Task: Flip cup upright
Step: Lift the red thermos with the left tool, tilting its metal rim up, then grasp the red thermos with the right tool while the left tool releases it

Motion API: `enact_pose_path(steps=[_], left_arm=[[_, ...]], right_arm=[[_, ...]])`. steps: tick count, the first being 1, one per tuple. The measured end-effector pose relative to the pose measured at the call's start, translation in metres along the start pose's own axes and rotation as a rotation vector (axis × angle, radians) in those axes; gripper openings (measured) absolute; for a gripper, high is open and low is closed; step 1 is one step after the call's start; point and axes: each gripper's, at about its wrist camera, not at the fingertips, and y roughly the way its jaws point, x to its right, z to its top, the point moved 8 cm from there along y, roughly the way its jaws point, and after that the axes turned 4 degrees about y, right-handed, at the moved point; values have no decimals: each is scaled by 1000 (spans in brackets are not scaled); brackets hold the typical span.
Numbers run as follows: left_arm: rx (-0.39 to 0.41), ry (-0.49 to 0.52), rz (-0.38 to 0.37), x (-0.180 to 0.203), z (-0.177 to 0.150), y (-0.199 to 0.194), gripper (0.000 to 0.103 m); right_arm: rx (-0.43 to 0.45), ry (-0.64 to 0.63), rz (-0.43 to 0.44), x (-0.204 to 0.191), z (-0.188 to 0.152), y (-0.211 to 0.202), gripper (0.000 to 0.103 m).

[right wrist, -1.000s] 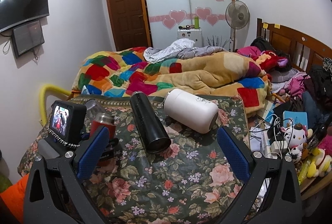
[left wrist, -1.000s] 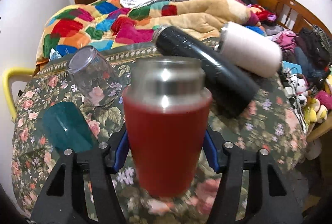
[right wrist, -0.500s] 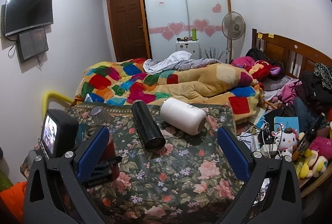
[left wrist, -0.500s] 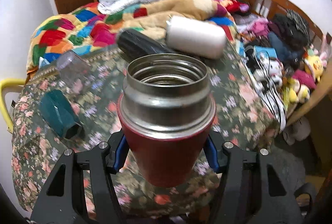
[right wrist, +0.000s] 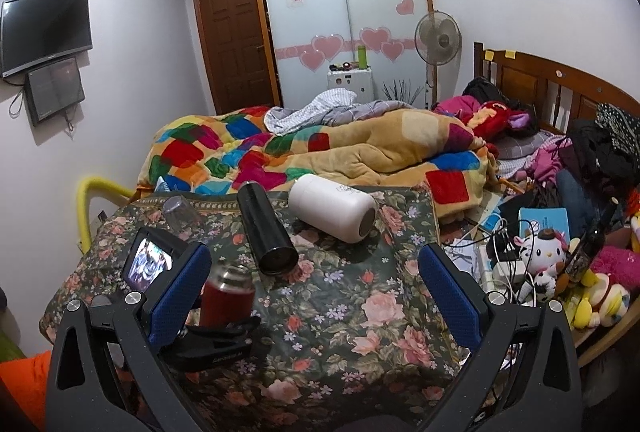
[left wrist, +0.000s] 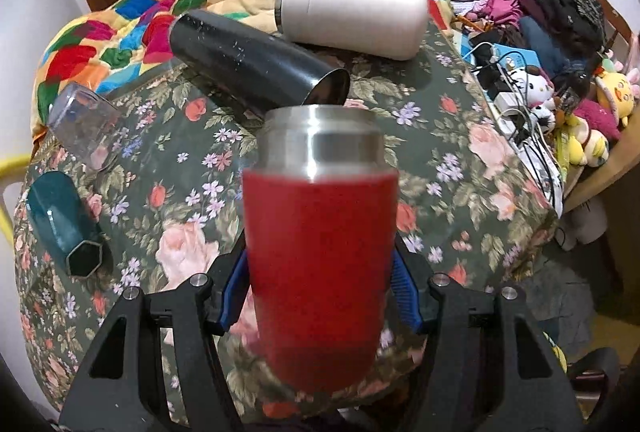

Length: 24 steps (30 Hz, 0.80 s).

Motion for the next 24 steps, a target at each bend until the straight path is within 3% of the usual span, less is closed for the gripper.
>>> enact_pose_path(steps=[4, 12, 19, 24], left_arm=[[-60, -46, -29, -7, -2, 22, 61], [-31, -40, -33, -7, -1, 18, 62], [71, -52, -87, -10, 4, -29, 67], [209, -99, -16, -38, -3, -85, 70]], right_arm=[[-22, 6, -6, 4, -4, 6, 103], [-70, -1, -14, 3, -11, 18, 103], [-78, -6, -13, -3, -8, 17, 103], [-99, -12, -2, -14, -7, 23, 103]])
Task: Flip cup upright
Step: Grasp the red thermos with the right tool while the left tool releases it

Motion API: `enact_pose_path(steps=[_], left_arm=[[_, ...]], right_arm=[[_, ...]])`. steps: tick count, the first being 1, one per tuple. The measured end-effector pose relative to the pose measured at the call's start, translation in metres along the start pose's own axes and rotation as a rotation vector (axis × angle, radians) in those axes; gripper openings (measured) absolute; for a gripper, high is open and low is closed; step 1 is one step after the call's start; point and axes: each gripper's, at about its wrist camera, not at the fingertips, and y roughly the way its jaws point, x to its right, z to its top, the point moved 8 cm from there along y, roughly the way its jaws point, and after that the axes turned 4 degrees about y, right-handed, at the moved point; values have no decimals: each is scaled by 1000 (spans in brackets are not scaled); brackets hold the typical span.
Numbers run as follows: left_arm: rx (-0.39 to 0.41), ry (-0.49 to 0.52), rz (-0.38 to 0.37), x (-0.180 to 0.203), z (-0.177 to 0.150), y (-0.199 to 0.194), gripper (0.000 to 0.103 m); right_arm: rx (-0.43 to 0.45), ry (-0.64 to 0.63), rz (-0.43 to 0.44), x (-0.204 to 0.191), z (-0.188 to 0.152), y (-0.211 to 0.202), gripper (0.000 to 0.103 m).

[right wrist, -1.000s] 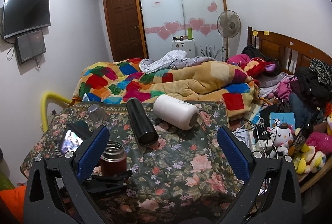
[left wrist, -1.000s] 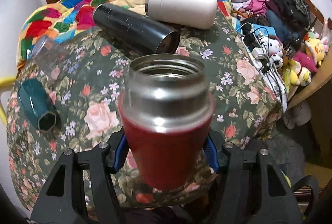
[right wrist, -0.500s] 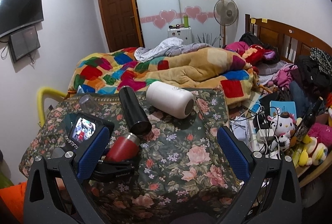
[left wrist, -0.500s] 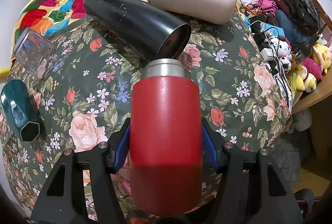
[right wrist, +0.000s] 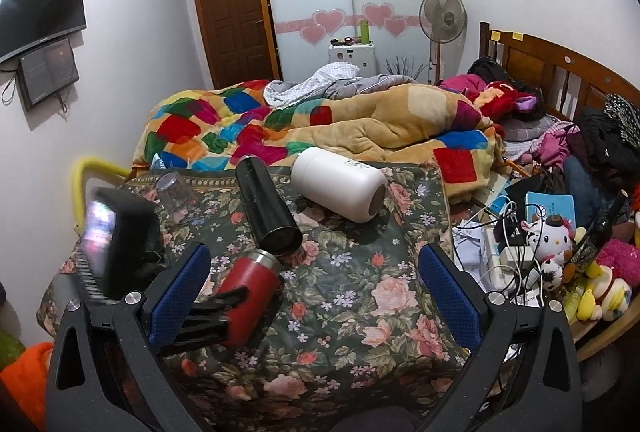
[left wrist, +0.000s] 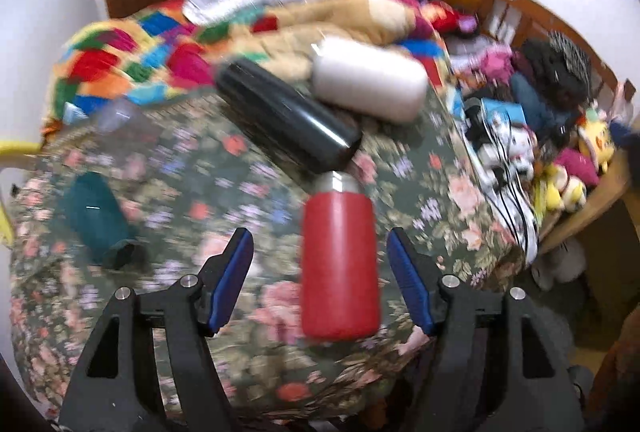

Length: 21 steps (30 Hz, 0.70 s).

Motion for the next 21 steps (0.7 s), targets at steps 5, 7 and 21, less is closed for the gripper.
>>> enact_pose_path(steps=[5, 7, 21], left_arm=[[165, -38, 150, -40, -1, -60, 84], [204, -44, 198, -53, -6, -76, 85], [203, -100, 284, -90, -52, -80, 85]], right_arm=[[-59, -1, 6, -14, -8, 25, 103], [-96, 4, 8, -19, -14, 39, 103], [-559, 137, 86, -45, -86, 151, 77]])
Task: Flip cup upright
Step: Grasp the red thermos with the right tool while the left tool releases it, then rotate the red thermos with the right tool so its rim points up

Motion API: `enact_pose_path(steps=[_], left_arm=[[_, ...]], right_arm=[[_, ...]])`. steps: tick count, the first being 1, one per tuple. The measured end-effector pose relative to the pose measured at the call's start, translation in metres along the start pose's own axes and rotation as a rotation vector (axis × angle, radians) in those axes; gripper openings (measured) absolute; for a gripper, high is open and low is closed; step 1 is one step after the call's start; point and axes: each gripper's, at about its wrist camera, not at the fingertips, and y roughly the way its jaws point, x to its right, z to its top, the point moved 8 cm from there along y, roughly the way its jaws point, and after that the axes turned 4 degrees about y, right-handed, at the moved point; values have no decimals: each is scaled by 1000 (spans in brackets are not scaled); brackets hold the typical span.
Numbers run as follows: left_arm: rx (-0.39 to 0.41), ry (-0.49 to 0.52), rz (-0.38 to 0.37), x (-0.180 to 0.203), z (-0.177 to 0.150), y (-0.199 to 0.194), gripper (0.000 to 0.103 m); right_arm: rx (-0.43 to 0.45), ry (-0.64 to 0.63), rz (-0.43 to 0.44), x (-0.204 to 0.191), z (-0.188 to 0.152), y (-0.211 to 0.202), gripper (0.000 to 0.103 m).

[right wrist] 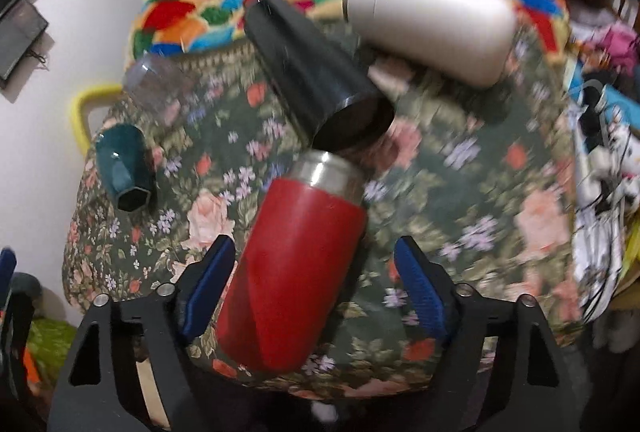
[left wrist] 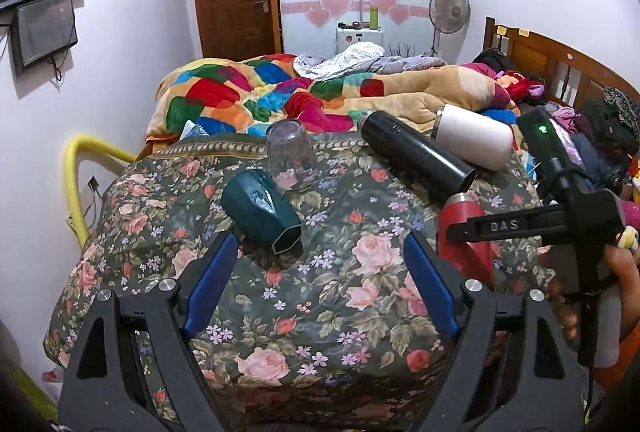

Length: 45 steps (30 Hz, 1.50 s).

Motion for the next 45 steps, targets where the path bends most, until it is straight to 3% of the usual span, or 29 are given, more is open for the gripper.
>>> enact_pose_path(steps=[3, 6, 9, 28, 45], left_arm=[[-4, 5, -1, 0, -4, 2, 85], [-9, -1, 3, -1, -5, 4, 85], [-12, -12, 4, -3, -5, 5, 85], [14, -21, 13, 0, 12, 2, 85], [-30, -57, 27, -12, 0, 16, 85]], right_arm=[[-41, 21, 17, -1, -2, 11, 76], [-84, 41, 53, -4, -3, 21, 68], [-69, 11, 36, -7, -2, 18, 66], [255, -256, -46, -50, 19, -58, 59], [149, -349, -80, -65, 2, -14, 59]])
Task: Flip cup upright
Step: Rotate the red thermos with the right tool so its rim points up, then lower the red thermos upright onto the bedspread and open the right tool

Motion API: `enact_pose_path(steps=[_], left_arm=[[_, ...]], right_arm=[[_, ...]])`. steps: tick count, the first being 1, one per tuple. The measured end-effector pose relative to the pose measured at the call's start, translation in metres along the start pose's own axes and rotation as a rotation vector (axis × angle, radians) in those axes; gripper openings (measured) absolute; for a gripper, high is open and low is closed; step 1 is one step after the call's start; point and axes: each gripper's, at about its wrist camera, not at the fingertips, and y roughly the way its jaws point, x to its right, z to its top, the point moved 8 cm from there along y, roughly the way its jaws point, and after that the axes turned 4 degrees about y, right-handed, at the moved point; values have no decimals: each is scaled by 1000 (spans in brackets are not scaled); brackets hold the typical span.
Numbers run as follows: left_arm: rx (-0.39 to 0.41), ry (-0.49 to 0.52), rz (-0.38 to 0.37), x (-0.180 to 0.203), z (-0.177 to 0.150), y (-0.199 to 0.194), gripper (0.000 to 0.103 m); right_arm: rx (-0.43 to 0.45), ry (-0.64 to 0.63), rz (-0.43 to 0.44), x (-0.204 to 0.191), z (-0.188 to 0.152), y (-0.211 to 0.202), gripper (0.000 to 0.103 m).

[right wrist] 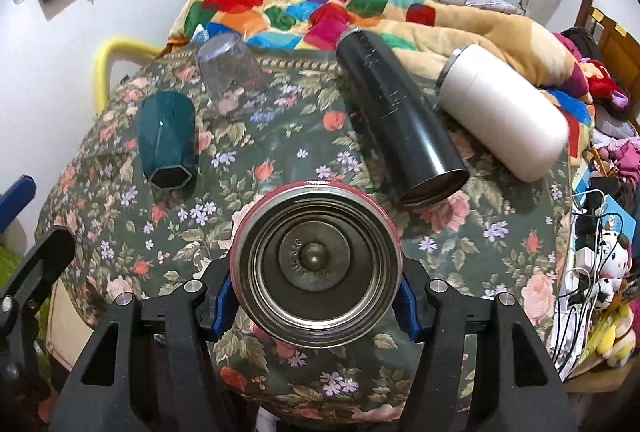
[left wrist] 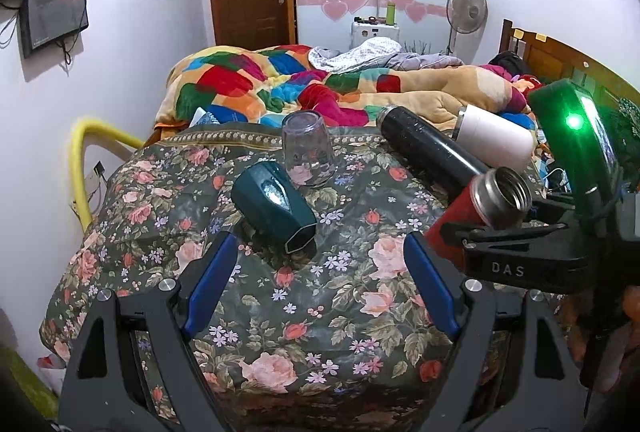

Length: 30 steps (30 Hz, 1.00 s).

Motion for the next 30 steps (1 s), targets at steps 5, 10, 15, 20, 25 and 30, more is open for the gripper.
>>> enact_pose_path(steps=[5, 10, 15, 20, 25, 30], left_arm=[[-15, -16, 0, -5, -1, 6, 85], [-16, -16, -1, -5, 1, 9, 85], [-12, -18, -2, -5, 4, 7, 85], [11, -11, -7, -1, 12, -4, 85], [72, -3, -19, 8, 29, -31, 85], [174, -6, -50, 21, 57, -77, 85]], right_arm=[[4, -35, -8, -8, 9, 8, 59], [-12, -31, 26, -11, 11, 13, 61], [-37, -25, 54, -12, 9, 12, 63], [-8, -14, 82, -10, 9, -11, 64], [108, -14, 91, -2, 14, -67, 66], [286, 27, 101, 15, 21, -145, 70]])
